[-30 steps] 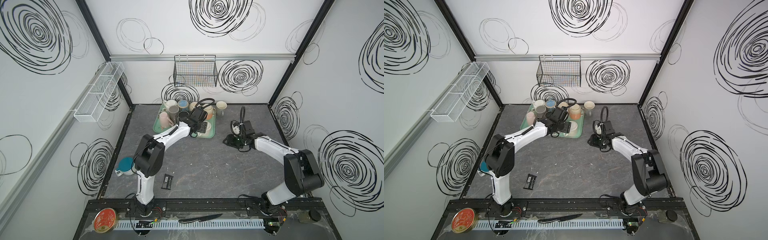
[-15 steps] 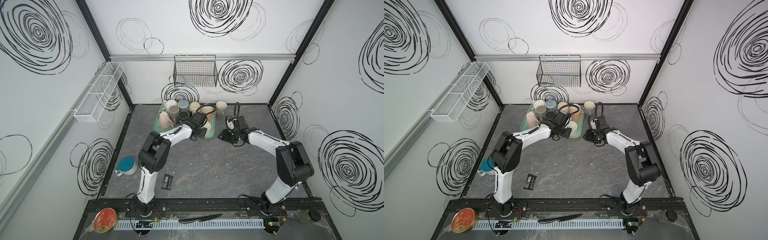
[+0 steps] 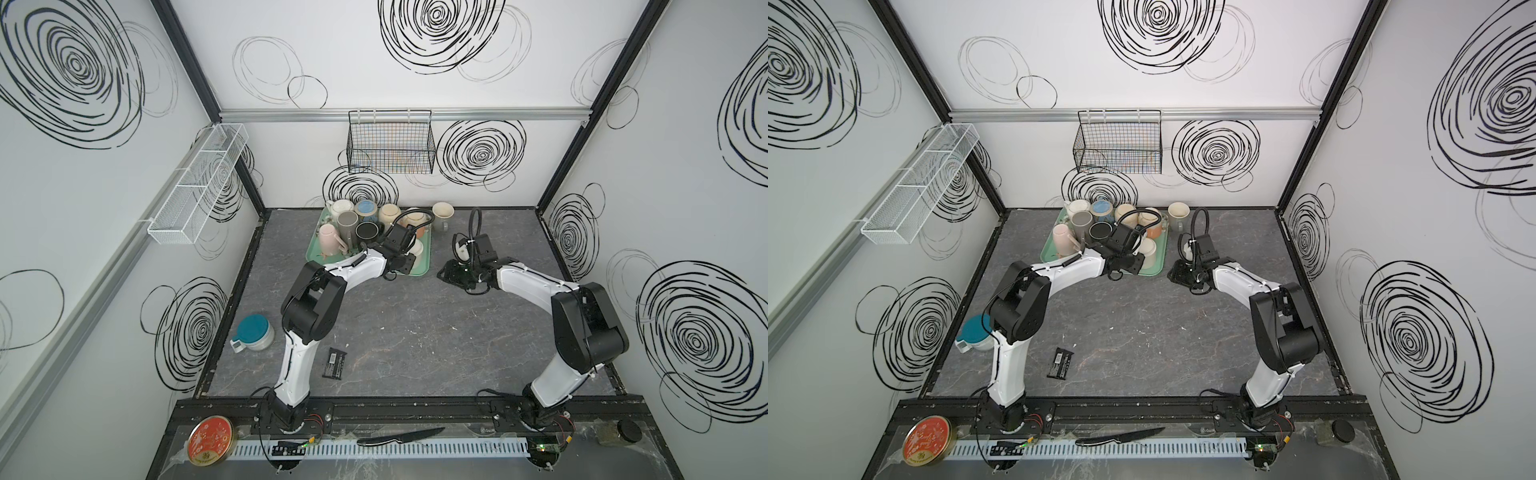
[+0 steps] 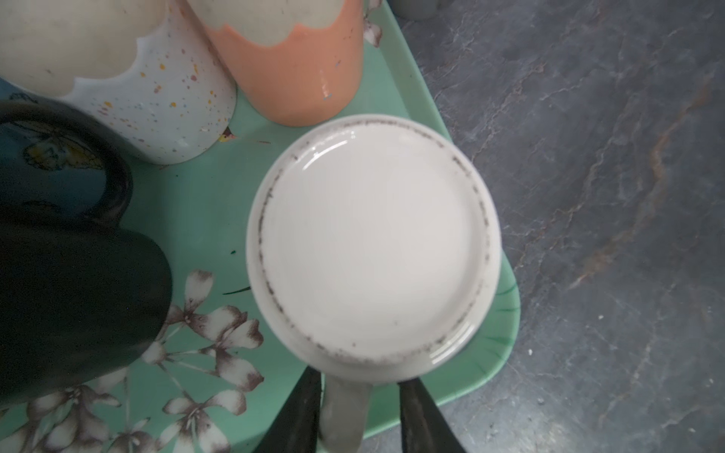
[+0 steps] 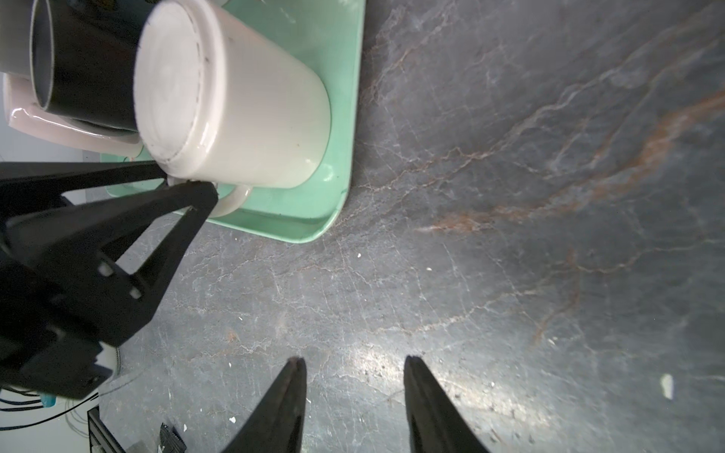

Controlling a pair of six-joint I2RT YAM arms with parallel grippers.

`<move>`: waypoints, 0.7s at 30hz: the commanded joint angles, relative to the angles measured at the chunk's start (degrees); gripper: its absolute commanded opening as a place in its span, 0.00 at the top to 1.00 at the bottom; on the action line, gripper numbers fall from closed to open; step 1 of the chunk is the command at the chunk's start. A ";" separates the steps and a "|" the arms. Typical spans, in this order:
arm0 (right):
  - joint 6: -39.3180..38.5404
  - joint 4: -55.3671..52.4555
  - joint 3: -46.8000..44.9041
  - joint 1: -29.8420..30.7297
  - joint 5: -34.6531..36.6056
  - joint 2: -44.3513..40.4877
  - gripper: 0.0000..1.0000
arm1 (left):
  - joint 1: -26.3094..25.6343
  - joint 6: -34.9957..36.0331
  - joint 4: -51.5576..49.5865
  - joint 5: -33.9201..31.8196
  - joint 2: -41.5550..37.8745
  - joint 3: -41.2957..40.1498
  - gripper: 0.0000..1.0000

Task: Turn the mug right side up
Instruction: Pick up the mug from the tray.

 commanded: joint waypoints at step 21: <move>9.43 11.11 -6.91 -0.26 -4.96 -6.05 0.54 | 1.55 -9.37 11.48 3.05 -3.99 -6.66 0.99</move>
